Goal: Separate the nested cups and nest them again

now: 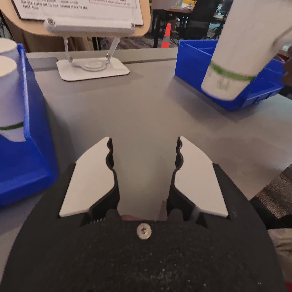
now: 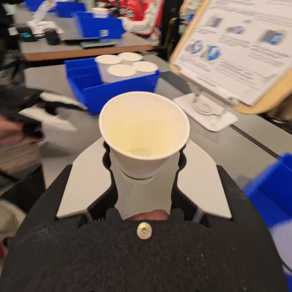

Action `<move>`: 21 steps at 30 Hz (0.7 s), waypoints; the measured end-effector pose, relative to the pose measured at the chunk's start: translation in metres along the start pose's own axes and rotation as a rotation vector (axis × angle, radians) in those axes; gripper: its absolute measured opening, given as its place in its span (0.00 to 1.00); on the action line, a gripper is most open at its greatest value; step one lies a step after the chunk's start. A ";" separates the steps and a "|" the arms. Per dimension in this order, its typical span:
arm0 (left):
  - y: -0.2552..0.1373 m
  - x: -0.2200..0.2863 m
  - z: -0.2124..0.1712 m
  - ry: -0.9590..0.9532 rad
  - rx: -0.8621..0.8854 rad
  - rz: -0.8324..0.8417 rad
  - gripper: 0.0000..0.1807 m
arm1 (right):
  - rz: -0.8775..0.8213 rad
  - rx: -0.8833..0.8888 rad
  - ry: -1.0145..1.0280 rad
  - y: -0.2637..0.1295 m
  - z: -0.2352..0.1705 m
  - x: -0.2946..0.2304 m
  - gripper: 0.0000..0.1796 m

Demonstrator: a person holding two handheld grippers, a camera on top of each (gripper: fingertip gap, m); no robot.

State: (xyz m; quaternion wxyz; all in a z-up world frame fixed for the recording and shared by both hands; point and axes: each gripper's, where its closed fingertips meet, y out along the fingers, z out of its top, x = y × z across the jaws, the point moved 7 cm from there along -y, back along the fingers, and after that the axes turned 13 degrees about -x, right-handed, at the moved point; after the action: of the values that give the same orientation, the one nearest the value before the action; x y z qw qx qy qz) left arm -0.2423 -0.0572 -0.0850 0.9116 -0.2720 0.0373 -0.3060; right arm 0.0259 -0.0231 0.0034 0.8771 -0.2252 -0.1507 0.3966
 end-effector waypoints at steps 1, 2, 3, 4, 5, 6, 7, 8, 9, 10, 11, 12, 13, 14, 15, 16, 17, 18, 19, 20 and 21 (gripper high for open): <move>0.000 0.002 -0.005 -0.010 -0.003 -0.003 0.42 | -0.083 0.011 0.043 -0.011 0.001 0.013 0.47; 0.001 0.005 -0.009 -0.023 -0.006 -0.021 0.42 | -0.182 0.019 0.085 -0.023 0.003 0.028 0.47; 0.002 0.008 -0.012 -0.037 -0.008 -0.043 0.42 | -0.289 0.028 0.132 -0.038 0.005 0.046 0.47; 0.004 0.010 -0.014 -0.049 -0.008 -0.058 0.42 | -0.378 0.032 0.178 -0.053 0.006 0.064 0.47; 0.005 0.013 -0.015 -0.055 -0.007 -0.071 0.42 | -0.454 0.028 0.233 -0.067 0.007 0.083 0.48; 0.007 0.015 -0.015 -0.052 -0.011 -0.084 0.42 | -0.523 0.018 0.283 -0.080 0.005 0.101 0.48; 0.008 0.017 -0.015 -0.044 -0.017 -0.093 0.42 | -0.586 0.011 0.306 -0.090 0.004 0.119 0.48; 0.008 0.018 -0.015 -0.034 -0.020 -0.095 0.42 | -0.647 0.007 0.320 -0.098 0.002 0.135 0.48; 0.008 0.020 -0.014 -0.022 -0.020 -0.094 0.42 | -0.693 -0.006 0.338 -0.103 -0.001 0.150 0.48; 0.008 0.021 -0.014 -0.013 -0.019 -0.094 0.42 | -0.716 -0.019 0.358 -0.104 -0.006 0.164 0.48; 0.008 0.022 -0.014 -0.011 -0.016 -0.097 0.42 | -0.719 -0.032 0.387 -0.102 -0.012 0.177 0.48; 0.007 0.022 -0.014 -0.015 -0.015 -0.104 0.42 | -0.711 -0.047 0.420 -0.098 -0.020 0.187 0.48; 0.007 0.022 -0.014 -0.021 -0.016 -0.113 0.43 | -0.695 -0.057 0.448 -0.092 -0.027 0.195 0.48; 0.006 0.022 -0.015 -0.027 -0.016 -0.122 0.43 | -0.680 -0.067 0.472 -0.086 -0.034 0.201 0.48; 0.005 0.021 -0.015 -0.032 -0.016 -0.126 0.42 | -0.676 -0.079 0.487 -0.080 -0.041 0.206 0.48; 0.005 0.020 -0.015 -0.035 -0.020 -0.123 0.43 | -0.685 -0.099 0.485 -0.074 -0.047 0.210 0.48; 0.005 0.019 -0.015 -0.036 -0.024 -0.118 0.43 | -0.704 -0.126 0.477 -0.070 -0.053 0.213 0.48; 0.004 0.017 -0.015 -0.035 -0.025 -0.115 0.43 | -0.706 -0.150 0.474 -0.065 -0.059 0.216 0.48; 0.004 0.017 -0.015 -0.033 -0.026 -0.117 0.43 | -0.691 -0.166 0.483 -0.061 -0.064 0.217 0.48; 0.004 0.016 -0.015 -0.034 -0.027 -0.118 0.43 | -0.680 -0.181 0.501 -0.056 -0.070 0.218 0.48; 0.004 0.015 -0.015 -0.037 -0.027 -0.119 0.42 | -0.670 -0.196 0.510 -0.053 -0.075 0.218 0.49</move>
State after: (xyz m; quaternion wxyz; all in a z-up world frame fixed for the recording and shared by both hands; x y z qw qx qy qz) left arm -0.2312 -0.0702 -0.0983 0.8887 -0.2914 0.0082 -0.3540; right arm 0.2320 0.0922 -0.0146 0.9410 -0.3369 -0.0309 0.0053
